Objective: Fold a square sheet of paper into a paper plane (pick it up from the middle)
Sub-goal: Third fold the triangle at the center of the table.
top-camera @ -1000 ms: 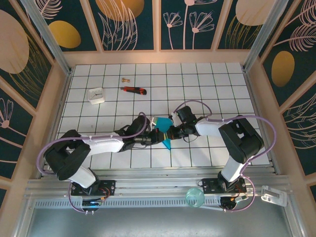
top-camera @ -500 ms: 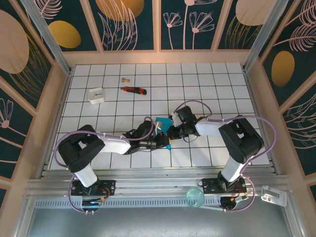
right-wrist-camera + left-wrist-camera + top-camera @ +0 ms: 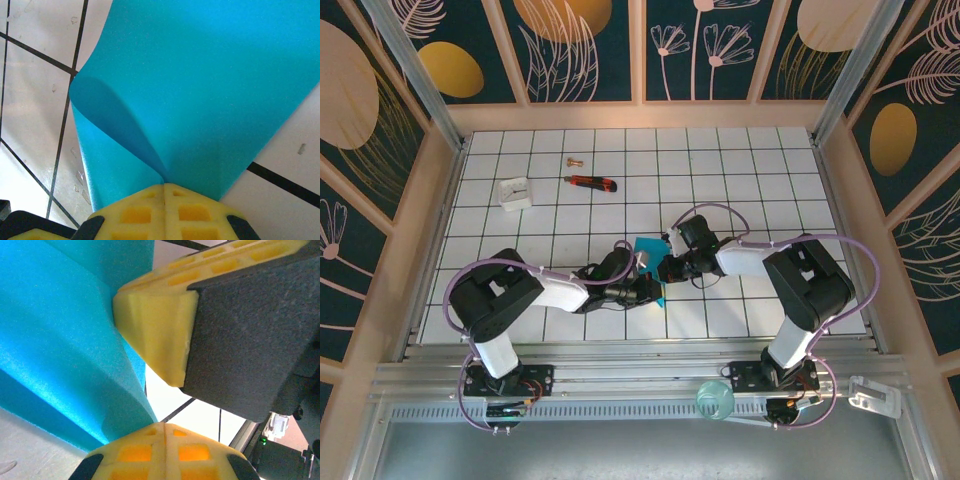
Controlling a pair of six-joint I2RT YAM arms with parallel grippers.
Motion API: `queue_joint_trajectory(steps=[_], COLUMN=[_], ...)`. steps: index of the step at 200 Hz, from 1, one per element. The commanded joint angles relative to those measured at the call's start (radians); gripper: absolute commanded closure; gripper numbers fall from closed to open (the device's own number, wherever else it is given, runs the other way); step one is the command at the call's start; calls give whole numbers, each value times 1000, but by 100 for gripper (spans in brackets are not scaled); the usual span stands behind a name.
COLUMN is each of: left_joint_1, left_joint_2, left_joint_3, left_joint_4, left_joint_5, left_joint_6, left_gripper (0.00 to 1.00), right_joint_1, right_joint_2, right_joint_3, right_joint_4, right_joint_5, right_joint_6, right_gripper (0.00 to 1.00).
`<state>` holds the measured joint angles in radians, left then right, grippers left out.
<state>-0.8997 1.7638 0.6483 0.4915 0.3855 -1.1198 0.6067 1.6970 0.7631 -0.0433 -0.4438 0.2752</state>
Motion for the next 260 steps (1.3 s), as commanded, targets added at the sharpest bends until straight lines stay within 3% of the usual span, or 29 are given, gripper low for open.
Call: queue_joint_trajectory(steps=[1, 160, 260], left_joint_1=[-6, -22, -72], left_joint_2=[20, 56, 72], left_joint_3=[15, 18, 40], left_joint_4=[-36, -53, -193], left_joint_5=[27, 78, 68], left_joint_6=[2, 34, 107], left_gripper=[100, 96, 100], right_joint_1=[13, 12, 14], right_joint_2=[50, 56, 60], right_joint_3=[-59, -60, -62], right_joint_4=[-142, -145, -148], right_joint_5=[91, 97, 100], right_joint_6=[2, 2, 5], right_gripper=[99, 100, 100])
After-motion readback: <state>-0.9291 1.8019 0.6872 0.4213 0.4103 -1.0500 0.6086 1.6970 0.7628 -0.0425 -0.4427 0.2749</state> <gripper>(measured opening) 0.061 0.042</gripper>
